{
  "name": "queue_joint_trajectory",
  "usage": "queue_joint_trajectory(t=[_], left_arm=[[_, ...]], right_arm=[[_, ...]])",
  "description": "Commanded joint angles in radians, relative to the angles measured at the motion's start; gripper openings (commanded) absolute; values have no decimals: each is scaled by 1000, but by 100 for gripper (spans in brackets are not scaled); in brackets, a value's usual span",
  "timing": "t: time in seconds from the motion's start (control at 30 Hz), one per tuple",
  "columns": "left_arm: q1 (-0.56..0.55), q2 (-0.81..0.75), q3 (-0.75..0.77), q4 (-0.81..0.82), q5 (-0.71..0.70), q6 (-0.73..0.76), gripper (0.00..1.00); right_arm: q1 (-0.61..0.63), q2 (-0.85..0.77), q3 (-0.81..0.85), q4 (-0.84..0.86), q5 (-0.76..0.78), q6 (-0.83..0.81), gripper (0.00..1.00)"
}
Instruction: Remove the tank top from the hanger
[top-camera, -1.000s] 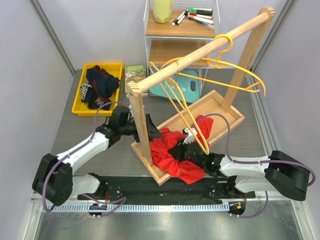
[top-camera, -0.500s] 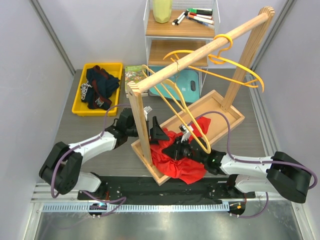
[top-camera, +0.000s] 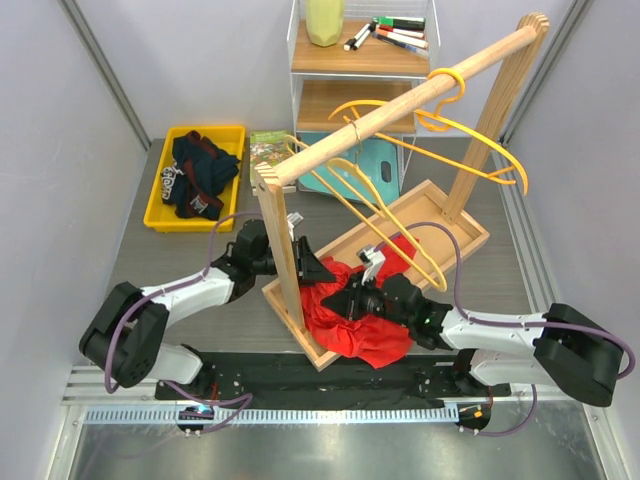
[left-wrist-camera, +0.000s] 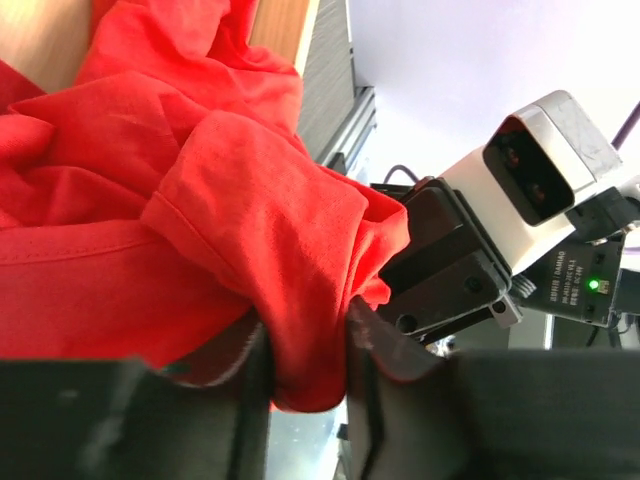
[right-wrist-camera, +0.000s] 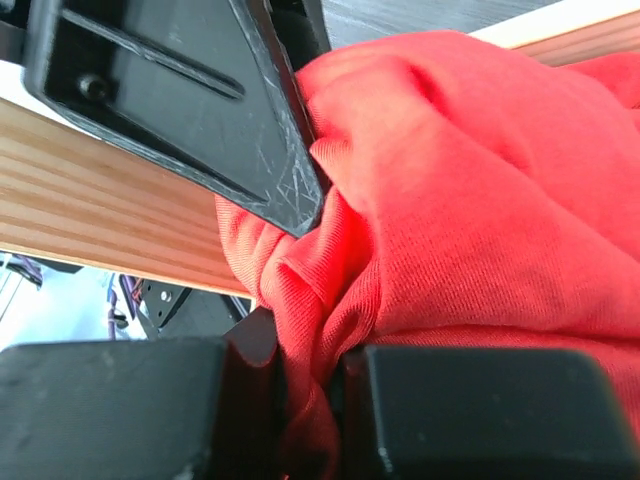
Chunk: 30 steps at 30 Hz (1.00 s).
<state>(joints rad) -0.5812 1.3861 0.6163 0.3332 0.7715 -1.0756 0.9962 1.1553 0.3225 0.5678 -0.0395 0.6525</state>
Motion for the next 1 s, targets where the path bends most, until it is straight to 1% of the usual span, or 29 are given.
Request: queue_joint_trajectory(t=[0.0, 0.03, 0.07, 0.1, 0.17, 0.2, 0.23, 0.27, 0.3, 0.33, 0.37, 0.4, 0.43, 0.47, 0.5, 0.53, 0.57, 0.63, 0.67, 0.8, 0.83, 0.87, 0.9, 0.97], left_arm=[[-3, -41, -7, 133, 46, -67, 8], [-5, -48, -10, 135, 40, -72, 0], [0, -55, -13, 133, 23, -75, 0], [1, -62, -15, 124, 15, -76, 0], [21, -97, -12, 77, -17, -69, 0], [33, -116, -6, 46, -34, -60, 0], [47, -136, 2, 5, -49, -26, 0], [81, -175, 11, -78, -78, -6, 0], [101, -200, 34, -127, -93, 18, 0], [124, -222, 46, -173, -106, 57, 0], [171, -239, 60, -250, -116, 78, 0], [197, -272, 92, -288, -130, 97, 0], [227, -286, 106, -325, -139, 112, 0], [278, -301, 123, -391, -147, 144, 0], [305, -326, 138, -423, -170, 160, 0], [326, -340, 173, -454, -182, 175, 0], [366, -351, 192, -503, -195, 201, 0], [402, -370, 253, -543, -231, 223, 0], [437, -374, 278, -580, -242, 232, 0], [517, -366, 428, -677, -301, 289, 0], [535, -351, 454, -692, -298, 290, 0], [573, -342, 515, -698, -291, 290, 0], [581, -332, 543, -706, -284, 289, 0], [658, -299, 604, -714, -255, 279, 0]], right_arm=[[2, -43, 36, 43, 27, -8, 9], [2, -46, 39, 24, 32, -11, 10], [2, -52, 41, 12, 35, -10, 13], [2, -65, 41, 0, 68, -8, 24], [2, -86, 44, -54, 87, -2, 36], [2, -97, 43, -80, 122, 4, 52], [2, -135, 41, -139, 144, 15, 60], [4, -155, 39, -170, 164, 28, 74], [1, -179, 38, -205, 190, 35, 78], [4, -225, 38, -280, 208, 42, 82], [1, -253, 38, -323, 233, 51, 87], [2, -281, 38, -366, 256, 85, 90], [2, -305, 39, -458, 321, 99, 92], [2, -362, 39, -504, 349, 116, 94], [1, -388, 39, -550, 381, 151, 96], [1, -419, 36, -631, 418, 166, 96], [1, -468, 35, -664, 431, 176, 96], [1, -514, 24, -725, 443, 205, 96], [1, -555, 20, -739, 443, 211, 96], [1, -611, 4, -783, 434, 230, 96], [1, -618, 6, -799, 432, 231, 96], [1, -621, 6, -807, 432, 233, 96], [1, -628, 9, -813, 428, 233, 96], [1, -632, 15, -826, 420, 231, 96]])
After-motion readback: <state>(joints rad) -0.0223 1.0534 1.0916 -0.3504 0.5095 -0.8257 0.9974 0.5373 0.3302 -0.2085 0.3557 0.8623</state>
